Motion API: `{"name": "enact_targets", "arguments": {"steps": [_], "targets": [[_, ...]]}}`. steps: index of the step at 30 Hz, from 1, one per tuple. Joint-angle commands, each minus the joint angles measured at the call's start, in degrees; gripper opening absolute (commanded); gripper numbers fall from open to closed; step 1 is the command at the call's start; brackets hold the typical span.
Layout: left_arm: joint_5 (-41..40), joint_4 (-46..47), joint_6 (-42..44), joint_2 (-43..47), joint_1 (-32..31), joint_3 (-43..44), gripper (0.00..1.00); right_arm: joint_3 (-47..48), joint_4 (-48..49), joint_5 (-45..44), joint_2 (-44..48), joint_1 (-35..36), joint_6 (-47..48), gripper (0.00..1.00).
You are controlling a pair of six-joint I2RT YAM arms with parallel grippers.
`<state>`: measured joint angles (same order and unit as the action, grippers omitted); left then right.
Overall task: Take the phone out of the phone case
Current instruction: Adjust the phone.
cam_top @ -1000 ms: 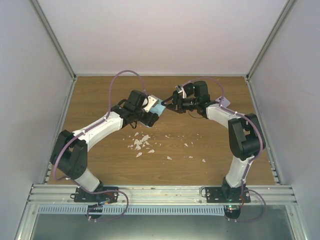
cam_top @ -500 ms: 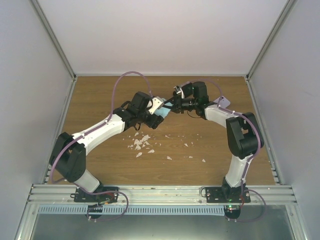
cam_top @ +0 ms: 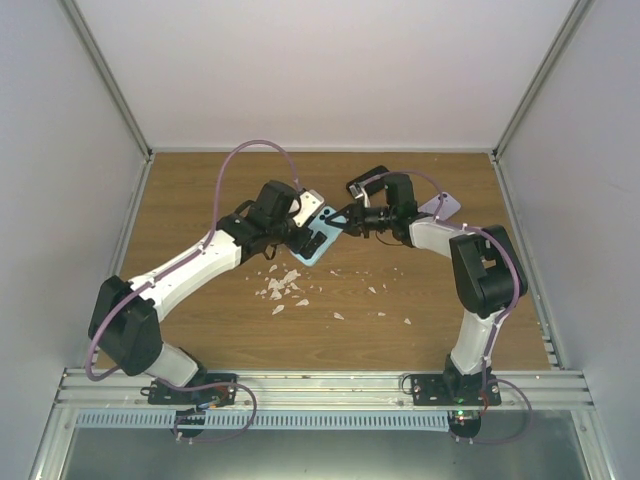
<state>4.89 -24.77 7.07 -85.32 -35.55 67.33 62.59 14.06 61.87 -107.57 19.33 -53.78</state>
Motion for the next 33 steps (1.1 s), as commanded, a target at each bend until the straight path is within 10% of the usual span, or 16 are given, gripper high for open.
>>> {"name": "enact_targets", "arguments": {"steps": [1,14,33], "targets": [[-2.5,-1.0,2.0,0.9,-0.5,3.1,0.99,1.6,1.4,0.9,2.9,-0.3,-0.7,0.00],[-7.8,-14.0,23.2,-6.6,-4.4,26.6,0.99,3.2,-2.6,-0.7,5.8,-7.7,-3.6,0.00],[-36.9,8.5,43.9,-0.1,-27.0,4.1,0.99,-3.4,4.5,2.4,12.1,-11.4,-19.6,0.00]]}}
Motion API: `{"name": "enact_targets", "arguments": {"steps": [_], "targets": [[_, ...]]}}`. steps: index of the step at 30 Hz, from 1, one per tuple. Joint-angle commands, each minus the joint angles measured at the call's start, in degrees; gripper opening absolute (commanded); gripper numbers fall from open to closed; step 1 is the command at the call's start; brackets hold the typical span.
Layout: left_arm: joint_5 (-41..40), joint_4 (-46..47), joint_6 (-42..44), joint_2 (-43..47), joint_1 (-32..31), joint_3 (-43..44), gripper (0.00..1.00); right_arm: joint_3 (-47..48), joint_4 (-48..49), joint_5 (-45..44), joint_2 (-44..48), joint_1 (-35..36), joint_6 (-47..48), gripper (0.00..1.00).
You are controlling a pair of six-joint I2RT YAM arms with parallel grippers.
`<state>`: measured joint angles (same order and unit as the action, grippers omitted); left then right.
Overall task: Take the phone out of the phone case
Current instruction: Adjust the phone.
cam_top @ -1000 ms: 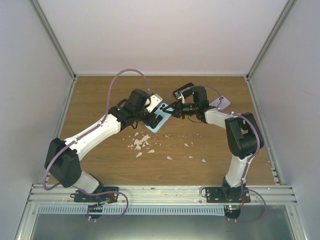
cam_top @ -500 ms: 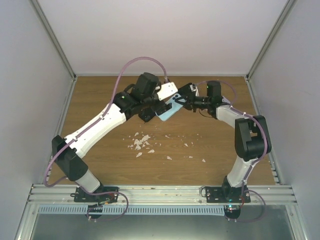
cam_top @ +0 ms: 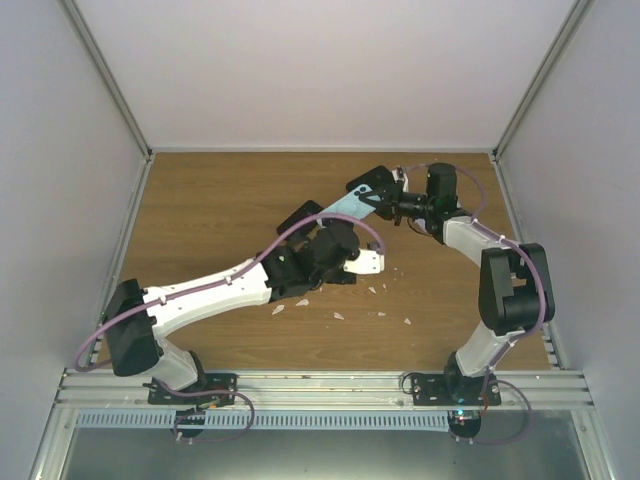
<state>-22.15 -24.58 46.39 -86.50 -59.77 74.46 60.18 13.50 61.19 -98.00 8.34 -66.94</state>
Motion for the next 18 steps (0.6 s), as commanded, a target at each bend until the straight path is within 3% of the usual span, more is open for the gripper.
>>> {"name": "enact_targets", "arguments": {"steps": [1,6,12,18], "targets": [[-11.5,9.5,5.1,0.6,-3.3,-3.7,0.99,-1.4,5.6,3.2,2.8,-0.5,-7.4,0.00],[-19.3,17.0,9.3,-2.5,-3.7,-7.5,0.99,-2.2,5.5,4.0,2.9,-0.5,-8.6,0.00],[-23.0,29.4,18.2,-4.7,-3.7,-12.3,0.99,-3.5,6.2,5.0,3.3,-0.4,-10.0,0.00],[-25.0,35.0,23.0,-7.2,-3.7,-14.0,0.88,-5.0,7.4,5.5,3.7,-0.4,-11.5,0.01]]}}
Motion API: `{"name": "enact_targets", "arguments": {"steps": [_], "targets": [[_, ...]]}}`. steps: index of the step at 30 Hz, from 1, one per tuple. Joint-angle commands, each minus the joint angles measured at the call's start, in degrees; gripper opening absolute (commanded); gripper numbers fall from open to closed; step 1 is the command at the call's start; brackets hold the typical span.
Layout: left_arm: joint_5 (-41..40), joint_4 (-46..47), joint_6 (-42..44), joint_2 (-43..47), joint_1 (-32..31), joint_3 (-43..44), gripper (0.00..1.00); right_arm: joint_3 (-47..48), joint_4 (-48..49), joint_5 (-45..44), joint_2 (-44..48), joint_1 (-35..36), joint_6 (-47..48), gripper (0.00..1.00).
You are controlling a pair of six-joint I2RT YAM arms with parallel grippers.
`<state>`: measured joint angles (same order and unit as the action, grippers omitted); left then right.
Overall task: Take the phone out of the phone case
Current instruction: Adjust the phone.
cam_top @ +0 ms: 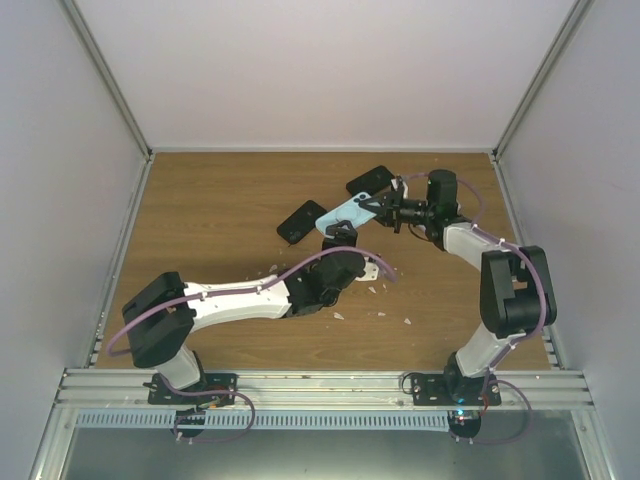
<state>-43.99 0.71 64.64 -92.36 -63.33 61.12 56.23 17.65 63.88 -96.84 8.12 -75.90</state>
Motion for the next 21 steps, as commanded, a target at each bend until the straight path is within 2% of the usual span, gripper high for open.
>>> {"name": "enact_targets", "arguments": {"steps": [1,8,15,21], "targets": [[-3.5,9.8,5.0,-1.6,-0.1,-0.8,0.86,-1.4,3.2,2.7,2.8,-0.2,-2.6,0.00],[-3.9,16.6,10.5,-2.1,-0.1,-4.2,0.60,-3.6,3.6,1.7,3.2,0.5,-2.9,0.00],[-3.4,18.4,11.9,-2.7,0.0,-4.9,0.35,-5.2,3.4,0.9,4.6,0.7,-2.7,0.01],[-3.5,18.7,12.3,-2.9,-0.1,-5.4,0.20,-5.2,2.4,0.5,5.1,0.7,-2.6,0.07]]}}
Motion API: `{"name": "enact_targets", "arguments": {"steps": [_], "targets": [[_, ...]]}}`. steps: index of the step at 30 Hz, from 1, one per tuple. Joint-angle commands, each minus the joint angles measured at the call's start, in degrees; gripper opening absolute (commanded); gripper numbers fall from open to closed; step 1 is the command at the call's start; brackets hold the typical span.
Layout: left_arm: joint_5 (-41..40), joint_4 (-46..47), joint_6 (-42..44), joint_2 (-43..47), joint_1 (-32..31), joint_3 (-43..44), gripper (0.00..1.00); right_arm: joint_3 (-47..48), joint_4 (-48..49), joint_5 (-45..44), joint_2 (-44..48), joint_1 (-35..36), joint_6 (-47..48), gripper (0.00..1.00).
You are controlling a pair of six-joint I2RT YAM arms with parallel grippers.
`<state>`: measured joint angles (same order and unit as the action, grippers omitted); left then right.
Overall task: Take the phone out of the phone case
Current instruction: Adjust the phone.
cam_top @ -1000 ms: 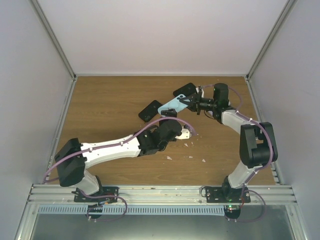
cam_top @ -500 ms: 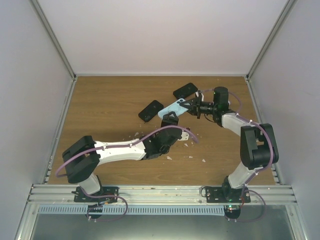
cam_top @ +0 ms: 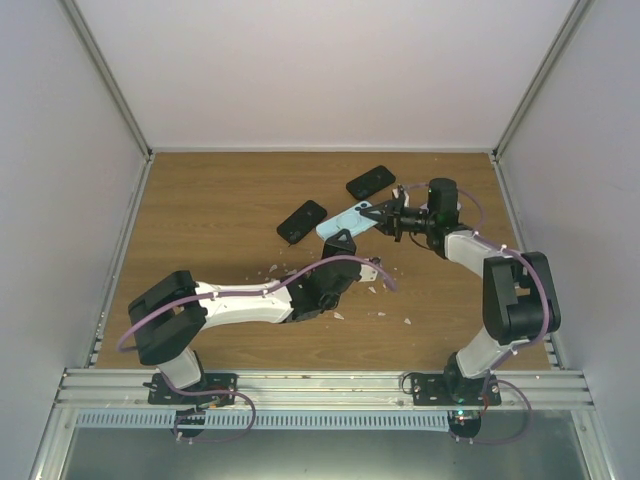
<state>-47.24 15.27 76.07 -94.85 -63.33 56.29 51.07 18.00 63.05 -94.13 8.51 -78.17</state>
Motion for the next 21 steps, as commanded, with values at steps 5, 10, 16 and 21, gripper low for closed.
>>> {"name": "enact_targets", "arguments": {"steps": [5,10,16,21], "targets": [[-0.4,4.3,0.9,0.1,0.0,-0.6,0.08,-0.2,1.4,1.3,2.7,0.1,-0.4,0.08],[0.2,2.4,-0.5,1.1,0.1,0.5,0.00,0.3,-0.9,-0.1,3.5,-1.5,1.6,0.38],[5.8,-24.0,-23.9,-0.8,3.6,16.0,0.00,1.5,-1.0,0.3,4.7,-5.0,6.7,0.89],[10.7,-32.2,-32.3,-1.7,6.3,24.1,0.00,6.7,-8.5,0.1,5.7,-7.6,16.1,1.00]]}}
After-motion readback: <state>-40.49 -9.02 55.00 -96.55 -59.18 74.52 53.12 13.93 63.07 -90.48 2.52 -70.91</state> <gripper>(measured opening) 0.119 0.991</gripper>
